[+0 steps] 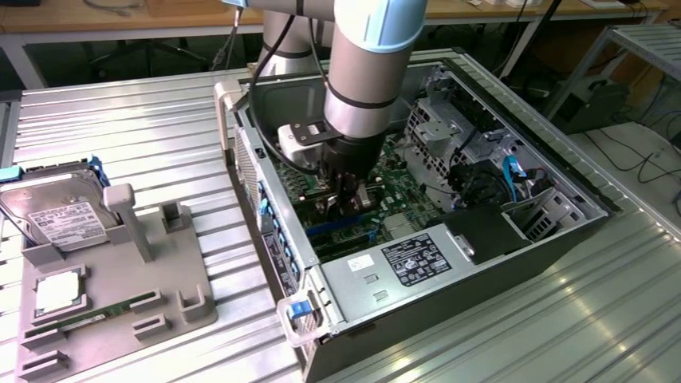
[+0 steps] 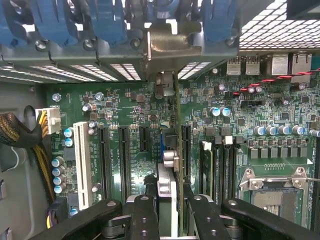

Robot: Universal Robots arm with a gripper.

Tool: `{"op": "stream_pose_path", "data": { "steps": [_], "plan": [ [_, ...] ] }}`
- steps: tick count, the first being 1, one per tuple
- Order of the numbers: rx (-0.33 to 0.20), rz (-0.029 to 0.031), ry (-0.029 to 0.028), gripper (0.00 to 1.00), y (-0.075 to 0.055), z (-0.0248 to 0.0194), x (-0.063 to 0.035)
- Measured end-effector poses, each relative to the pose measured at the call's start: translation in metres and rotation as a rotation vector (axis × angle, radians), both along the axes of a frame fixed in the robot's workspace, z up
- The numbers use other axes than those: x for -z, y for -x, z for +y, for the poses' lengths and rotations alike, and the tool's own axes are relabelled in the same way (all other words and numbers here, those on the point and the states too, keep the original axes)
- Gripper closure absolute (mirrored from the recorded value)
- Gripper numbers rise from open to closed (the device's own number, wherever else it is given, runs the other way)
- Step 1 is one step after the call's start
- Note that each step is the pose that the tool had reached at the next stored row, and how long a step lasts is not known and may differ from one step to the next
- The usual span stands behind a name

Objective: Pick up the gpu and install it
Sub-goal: 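Insert the gpu into the slot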

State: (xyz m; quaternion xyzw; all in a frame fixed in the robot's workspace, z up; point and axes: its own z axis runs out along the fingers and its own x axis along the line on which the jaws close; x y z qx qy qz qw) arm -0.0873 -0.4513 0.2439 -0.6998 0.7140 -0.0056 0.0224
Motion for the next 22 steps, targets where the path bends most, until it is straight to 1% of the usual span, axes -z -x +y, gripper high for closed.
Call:
{"op": "stream_pose_path", "data": {
  "steps": [11,15,22],
  "plan": [
    [0.0,0.0,-0.0002,0.72,0.0006,0.0,0.0026],
    [0.0,-0.0001,-0.0004,0.72,0.0006,-0.0017,0.0026],
    [0.0,0.0,-0.0002,0.72,0.0006,-0.0018,0.0026]
  ]
}}
